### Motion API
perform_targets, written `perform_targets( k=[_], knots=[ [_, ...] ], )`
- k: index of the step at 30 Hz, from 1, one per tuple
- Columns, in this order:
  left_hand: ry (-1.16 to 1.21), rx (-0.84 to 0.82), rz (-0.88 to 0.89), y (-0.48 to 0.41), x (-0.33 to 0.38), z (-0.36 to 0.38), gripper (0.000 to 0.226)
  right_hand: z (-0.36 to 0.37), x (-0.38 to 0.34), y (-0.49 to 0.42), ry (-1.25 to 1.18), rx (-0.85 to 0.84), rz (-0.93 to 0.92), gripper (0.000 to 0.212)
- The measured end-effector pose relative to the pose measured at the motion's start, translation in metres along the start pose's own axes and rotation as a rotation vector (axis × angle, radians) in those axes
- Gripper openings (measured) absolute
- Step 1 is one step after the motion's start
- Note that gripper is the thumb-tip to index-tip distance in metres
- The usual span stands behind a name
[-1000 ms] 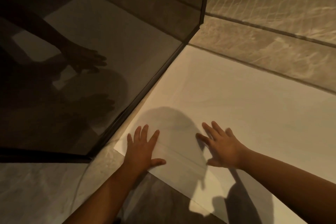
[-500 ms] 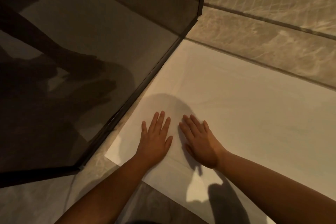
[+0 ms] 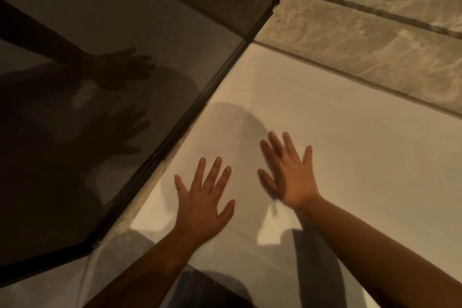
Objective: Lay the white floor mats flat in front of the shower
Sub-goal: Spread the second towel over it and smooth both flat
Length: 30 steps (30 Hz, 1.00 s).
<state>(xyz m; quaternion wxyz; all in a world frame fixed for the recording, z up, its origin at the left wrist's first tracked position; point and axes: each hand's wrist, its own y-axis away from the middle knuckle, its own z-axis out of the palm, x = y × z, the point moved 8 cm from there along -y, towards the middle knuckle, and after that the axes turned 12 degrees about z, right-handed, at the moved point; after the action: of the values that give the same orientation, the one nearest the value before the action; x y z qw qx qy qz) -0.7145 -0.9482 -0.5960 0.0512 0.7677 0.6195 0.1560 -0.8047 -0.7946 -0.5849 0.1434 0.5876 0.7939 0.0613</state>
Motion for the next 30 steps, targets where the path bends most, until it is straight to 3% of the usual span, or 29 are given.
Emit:
perform_targets(
  k=[8, 11, 13, 18, 21, 24, 28, 30],
  knots=[
    [-0.040, 0.068, 0.031, -0.002, -0.001, -0.002, 0.067, -0.034, 0.144, -0.001, -0.060, 0.100, 0.479, 0.070],
    [-0.042, 0.079, 0.040, -0.001, -0.001, -0.003, 0.065, -0.034, 0.155, 0.012, -0.072, 0.108, 0.564, 0.067],
    [-0.019, 0.107, 0.040, 0.001, 0.004, -0.007, 0.058, -0.028, 0.119, 0.015, -0.030, 0.121, 0.403, 0.063],
    [0.022, 0.120, 0.028, 0.004, 0.018, -0.011, 0.054, 0.010, -0.021, 0.050, -0.038, 0.068, -0.218, 0.055],
    [0.019, 0.138, 0.005, 0.010, 0.001, -0.009, 0.057, 0.024, -0.029, 0.059, 0.030, 0.000, -0.334, 0.056],
    [0.053, 0.166, -0.014, 0.020, -0.019, -0.012, 0.058, 0.018, 0.024, 0.044, 0.116, -0.044, -0.176, 0.063],
    [0.092, 0.217, -0.045, 0.031, -0.032, -0.016, 0.055, -0.012, 0.103, 0.036, 0.087, -0.052, 0.151, 0.084],
    [0.099, 0.237, -0.019, 0.028, -0.027, -0.018, 0.053, -0.017, 0.124, 0.044, 0.063, -0.073, 0.228, 0.093]
  ],
)
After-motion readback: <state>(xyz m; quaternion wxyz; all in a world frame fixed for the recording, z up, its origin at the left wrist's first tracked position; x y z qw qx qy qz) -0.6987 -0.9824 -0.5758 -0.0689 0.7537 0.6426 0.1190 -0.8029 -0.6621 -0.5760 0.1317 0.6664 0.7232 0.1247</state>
